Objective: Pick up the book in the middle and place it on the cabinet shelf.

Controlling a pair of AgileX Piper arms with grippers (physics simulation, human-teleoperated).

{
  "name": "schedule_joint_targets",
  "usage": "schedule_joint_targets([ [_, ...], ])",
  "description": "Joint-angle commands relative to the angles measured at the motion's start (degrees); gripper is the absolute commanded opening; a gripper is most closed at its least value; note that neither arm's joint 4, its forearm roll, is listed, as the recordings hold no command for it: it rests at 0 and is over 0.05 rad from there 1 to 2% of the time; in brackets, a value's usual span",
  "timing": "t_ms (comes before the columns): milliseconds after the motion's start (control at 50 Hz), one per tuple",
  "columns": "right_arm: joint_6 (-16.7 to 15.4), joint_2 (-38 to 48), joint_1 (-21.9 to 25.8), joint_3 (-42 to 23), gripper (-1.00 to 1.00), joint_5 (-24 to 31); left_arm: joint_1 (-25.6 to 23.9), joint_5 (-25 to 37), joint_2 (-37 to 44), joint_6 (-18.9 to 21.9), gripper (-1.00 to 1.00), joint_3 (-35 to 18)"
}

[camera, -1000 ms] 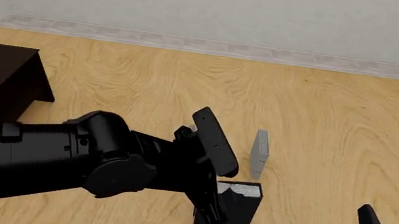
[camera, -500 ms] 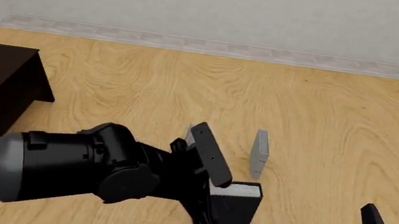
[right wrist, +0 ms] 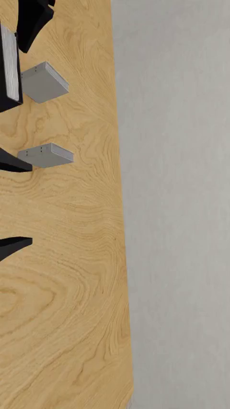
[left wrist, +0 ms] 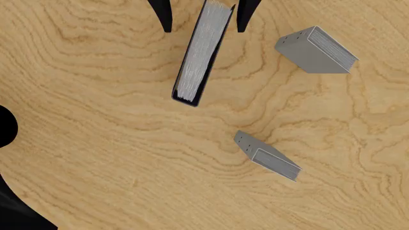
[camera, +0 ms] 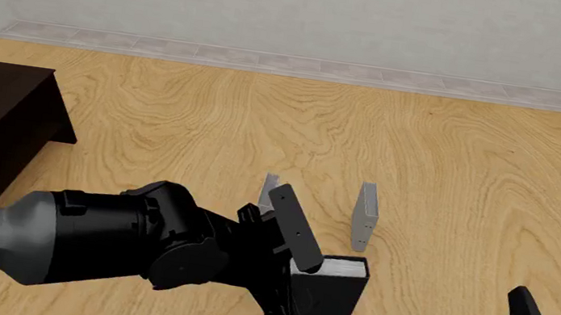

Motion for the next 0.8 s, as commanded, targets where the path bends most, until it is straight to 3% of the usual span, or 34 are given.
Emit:
schedule_joint_targets([
  [20, 0.2, 0.0, 0.0, 0.0, 1.00, 0.1, -0.4, 0.8, 0.8, -0.1, 1.00, 0.1],
  [800, 1.5, 0.3, 0.2, 0.0, 1.00, 0.7, -0.9, 2.7, 4.7, -1.1, 1.00, -0.6],
])
